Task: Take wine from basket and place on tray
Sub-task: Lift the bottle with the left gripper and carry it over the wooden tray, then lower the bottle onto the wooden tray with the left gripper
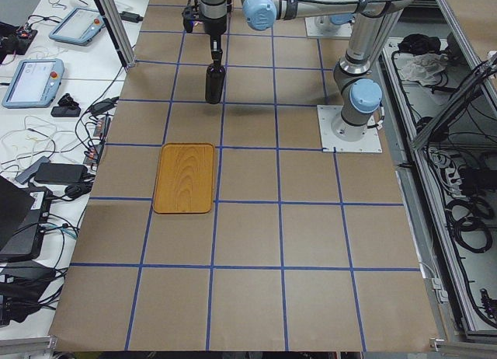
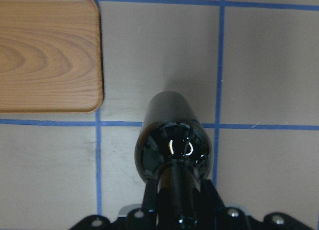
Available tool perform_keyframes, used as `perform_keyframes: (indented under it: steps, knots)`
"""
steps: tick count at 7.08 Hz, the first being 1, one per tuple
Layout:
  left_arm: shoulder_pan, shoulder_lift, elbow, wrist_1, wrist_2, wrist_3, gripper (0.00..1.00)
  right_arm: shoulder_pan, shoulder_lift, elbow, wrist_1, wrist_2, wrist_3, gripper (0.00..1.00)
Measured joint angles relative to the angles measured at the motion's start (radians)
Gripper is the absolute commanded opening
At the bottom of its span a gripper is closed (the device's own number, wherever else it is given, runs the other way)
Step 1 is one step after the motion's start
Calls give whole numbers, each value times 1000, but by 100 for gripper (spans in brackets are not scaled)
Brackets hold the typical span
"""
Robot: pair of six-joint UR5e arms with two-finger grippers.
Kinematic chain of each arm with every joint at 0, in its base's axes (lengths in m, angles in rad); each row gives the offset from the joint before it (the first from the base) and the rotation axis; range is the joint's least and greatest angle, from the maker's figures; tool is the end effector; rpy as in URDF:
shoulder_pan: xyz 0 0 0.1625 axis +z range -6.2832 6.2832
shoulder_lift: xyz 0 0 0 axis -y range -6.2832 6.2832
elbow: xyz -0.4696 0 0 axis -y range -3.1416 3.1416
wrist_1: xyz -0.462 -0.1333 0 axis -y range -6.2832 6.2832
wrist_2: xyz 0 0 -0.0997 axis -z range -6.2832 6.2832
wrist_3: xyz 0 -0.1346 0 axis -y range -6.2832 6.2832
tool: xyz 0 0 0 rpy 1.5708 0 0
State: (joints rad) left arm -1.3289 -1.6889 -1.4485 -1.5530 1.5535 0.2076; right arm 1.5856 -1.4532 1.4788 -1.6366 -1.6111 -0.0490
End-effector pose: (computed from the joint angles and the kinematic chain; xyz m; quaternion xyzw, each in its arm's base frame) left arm 0.0168 -0.6344 0.4984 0.0171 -0.9998 0.0126 0.0060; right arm 0.1371 -0.6200 0.4867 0.0315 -0.9991 0.0198 0.0205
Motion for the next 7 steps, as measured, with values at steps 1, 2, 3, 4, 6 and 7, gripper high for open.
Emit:
perform_keyframes:
  steps: [1,2,3,4,6,7]
  knots:
    - [55,-25,25,-1,29,68,0,0,1,0,-26,2,-4,100]
    - [110,-52,47,5,41,129,0,0,1,1,-56,-1,-7,100]
    - [156,-82,68,17,42,185,0,1,2,2,-68,-3,-10,100]
    - [193,-116,88,36,41,227,0,1,0,4,-72,-2,-10,100]
    - [250,-192,148,79,39,297,0,1,-2,6,-73,0,-9,100]
    - [273,-232,178,105,38,321,0,2,-4,6,-72,3,-9,100]
